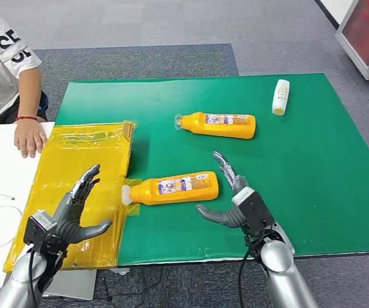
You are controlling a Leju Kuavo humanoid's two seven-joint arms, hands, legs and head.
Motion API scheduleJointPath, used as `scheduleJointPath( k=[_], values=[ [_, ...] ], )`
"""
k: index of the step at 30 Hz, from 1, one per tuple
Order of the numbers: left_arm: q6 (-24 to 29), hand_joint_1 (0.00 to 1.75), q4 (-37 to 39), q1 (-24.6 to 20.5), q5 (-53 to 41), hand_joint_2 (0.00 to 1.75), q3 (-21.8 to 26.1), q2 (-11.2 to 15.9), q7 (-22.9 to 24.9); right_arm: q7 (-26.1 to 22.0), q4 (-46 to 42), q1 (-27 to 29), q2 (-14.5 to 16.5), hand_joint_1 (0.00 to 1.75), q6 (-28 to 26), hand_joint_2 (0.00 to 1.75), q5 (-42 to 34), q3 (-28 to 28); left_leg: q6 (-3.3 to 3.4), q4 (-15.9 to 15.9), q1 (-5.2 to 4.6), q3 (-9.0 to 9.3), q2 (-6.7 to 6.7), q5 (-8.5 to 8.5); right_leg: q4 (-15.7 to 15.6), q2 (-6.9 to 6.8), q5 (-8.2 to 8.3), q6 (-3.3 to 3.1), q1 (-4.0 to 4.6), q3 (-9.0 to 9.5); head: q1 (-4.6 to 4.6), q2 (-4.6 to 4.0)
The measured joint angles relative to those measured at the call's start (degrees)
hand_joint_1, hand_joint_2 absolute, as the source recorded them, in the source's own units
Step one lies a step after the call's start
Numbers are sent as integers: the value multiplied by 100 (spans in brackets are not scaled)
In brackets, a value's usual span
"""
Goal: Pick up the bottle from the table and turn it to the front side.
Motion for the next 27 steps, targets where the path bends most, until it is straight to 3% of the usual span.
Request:
scheduleJointPath(
  k=[10,14,16,21,27],
  values=[
    [-29,0,-10,4,26,175,-1,-6,-13,3,0,-1,0,0,-5,175,79,0,0,0,0,0,0,0,0,0,0,0,0,0,1,0],
    [-207,0,-11,-47,99,175,-20,-32,-98,139,103,-289,-259,0,-203,175,1954,349,1,0,0,0,0,1,0,0,2,1,0,1,0,0],
    [-248,0,-8,-97,109,175,-30,-34,-114,202,219,-463,-377,0,-206,175,2405,557,2,0,0,0,0,2,0,0,3,2,0,1,0,0],
    [-322,0,27,-249,156,175,-68,-37,-158,373,725,-1051,-650,0,-132,175,3227,1243,2,0,0,1,0,6,0,0,7,4,0,1,0,0],
    [-319,0,112,-375,163,175,-146,-39,-206,674,1508,-1878,-803,0,15,175,3586,2068,4,0,0,0,0,10,1,0,8,5,0,2,0,0]
  ],
)
